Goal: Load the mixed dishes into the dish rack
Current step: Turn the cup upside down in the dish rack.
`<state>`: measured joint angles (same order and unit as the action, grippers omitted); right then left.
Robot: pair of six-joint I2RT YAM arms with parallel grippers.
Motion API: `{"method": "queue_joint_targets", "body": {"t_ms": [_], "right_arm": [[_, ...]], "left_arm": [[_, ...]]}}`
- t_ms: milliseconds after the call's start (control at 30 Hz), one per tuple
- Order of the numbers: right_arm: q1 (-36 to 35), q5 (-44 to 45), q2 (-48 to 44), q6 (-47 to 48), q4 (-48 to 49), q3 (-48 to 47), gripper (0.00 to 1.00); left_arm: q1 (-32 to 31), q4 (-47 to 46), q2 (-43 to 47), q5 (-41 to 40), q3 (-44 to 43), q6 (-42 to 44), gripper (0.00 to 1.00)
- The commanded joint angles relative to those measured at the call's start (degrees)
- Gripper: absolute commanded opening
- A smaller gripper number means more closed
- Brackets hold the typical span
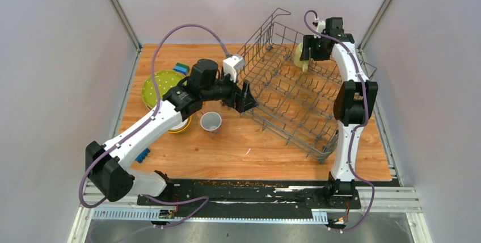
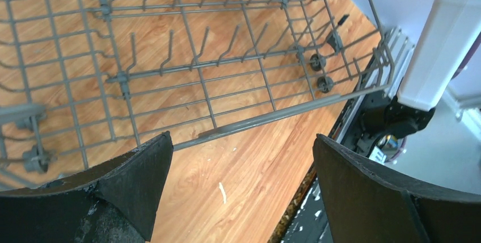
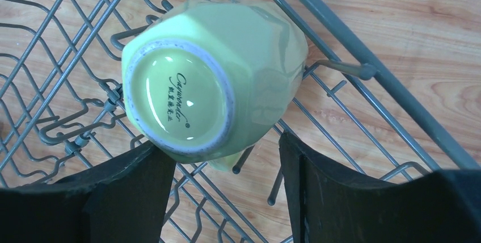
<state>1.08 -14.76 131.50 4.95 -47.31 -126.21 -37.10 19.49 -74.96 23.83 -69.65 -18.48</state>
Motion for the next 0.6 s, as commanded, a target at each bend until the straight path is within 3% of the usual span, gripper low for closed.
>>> {"method": "queue_joint_targets", "body": {"t_ms": [0, 300, 567], "right_arm": [[3.4, 0.6, 3.0, -1.5, 1.4, -1.4, 0.65], [7.5, -10.2, 5.1, -6.8, 1.5, -1.7, 0.62], [8.1, -8.3, 6.4, -10.6, 2.1, -2.8, 0.53]], "left_arm": [[-4.2, 0.3, -3.7, -1.0, -4.5, 8.0, 1.0], [-9.2, 1.2, -10.0, -5.7, -7.3, 12.0, 1.0], [-9.4, 1.6, -11.3, -7.4, -5.7, 12.4, 1.0]]}}
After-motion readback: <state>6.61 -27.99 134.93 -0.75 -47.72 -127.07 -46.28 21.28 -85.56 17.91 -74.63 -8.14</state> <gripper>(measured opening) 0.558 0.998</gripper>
